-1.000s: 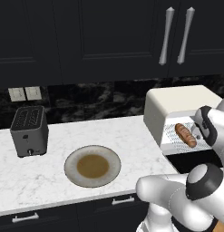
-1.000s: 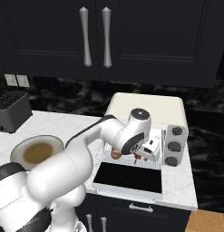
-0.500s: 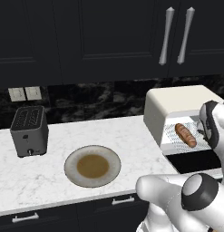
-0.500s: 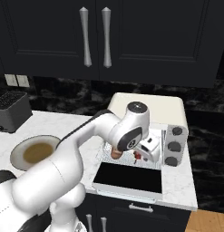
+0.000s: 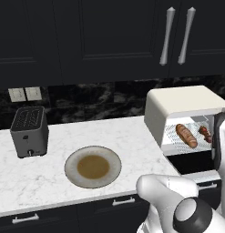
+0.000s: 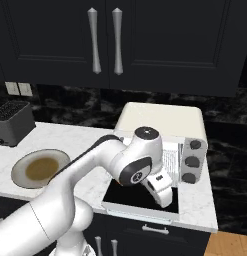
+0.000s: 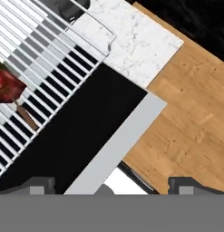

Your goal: Pick up the kebab skewer and baguette bread, and place them inside the toaster oven. Close the toaster oven door and start by setting the timer.

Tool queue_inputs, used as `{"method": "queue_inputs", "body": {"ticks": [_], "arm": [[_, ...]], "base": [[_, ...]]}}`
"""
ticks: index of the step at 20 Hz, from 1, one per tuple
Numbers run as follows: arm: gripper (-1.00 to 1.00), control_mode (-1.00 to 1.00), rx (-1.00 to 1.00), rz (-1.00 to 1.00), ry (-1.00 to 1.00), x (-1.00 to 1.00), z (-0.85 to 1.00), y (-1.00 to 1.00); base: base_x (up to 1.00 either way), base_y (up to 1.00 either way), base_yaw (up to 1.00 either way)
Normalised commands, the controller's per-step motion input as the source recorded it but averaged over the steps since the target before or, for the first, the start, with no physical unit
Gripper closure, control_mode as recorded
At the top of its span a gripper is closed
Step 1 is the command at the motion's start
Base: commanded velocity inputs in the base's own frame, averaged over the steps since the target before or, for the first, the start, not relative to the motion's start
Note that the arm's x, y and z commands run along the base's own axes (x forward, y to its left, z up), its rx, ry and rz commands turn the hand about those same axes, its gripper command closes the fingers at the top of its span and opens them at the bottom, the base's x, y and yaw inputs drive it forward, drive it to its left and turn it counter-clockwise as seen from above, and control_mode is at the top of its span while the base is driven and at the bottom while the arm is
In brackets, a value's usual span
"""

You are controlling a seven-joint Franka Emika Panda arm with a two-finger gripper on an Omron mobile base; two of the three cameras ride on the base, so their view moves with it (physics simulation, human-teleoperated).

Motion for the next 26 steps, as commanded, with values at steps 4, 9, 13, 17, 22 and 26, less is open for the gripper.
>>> {"method": "queue_inputs", "body": {"ticks": [4, 9, 13, 17, 22, 26], "arm": [[-1.0, -1.0, 0.0, -0.25, 0.01, -0.49, -0.54, 0.1], [-1.0, -1.0, 0.0, -0.04, 0.0, 0.07, -0.29, 0.13], [-1.0, -1.0, 0.0, 0.0, 0.0, 0.07, -0.32, 0.0], [-1.0, -1.0, 0.0, 0.0, 0.0, 0.05, -0.34, 0.0], [-1.0, -1.0, 0.0, 0.0, 0.0, 0.37, -0.19, 0.05], [-1.0, -1.0, 0.0, 0.0, 0.0, 0.49, -0.15, 0.0]], "base": [[0.0, 0.0, 0.0], [0.0, 0.0, 0.0], [0.0, 0.0, 0.0], [0.0, 0.0, 0.0], [0.0, 0.0, 0.0], [0.0, 0.0, 0.0]]}}
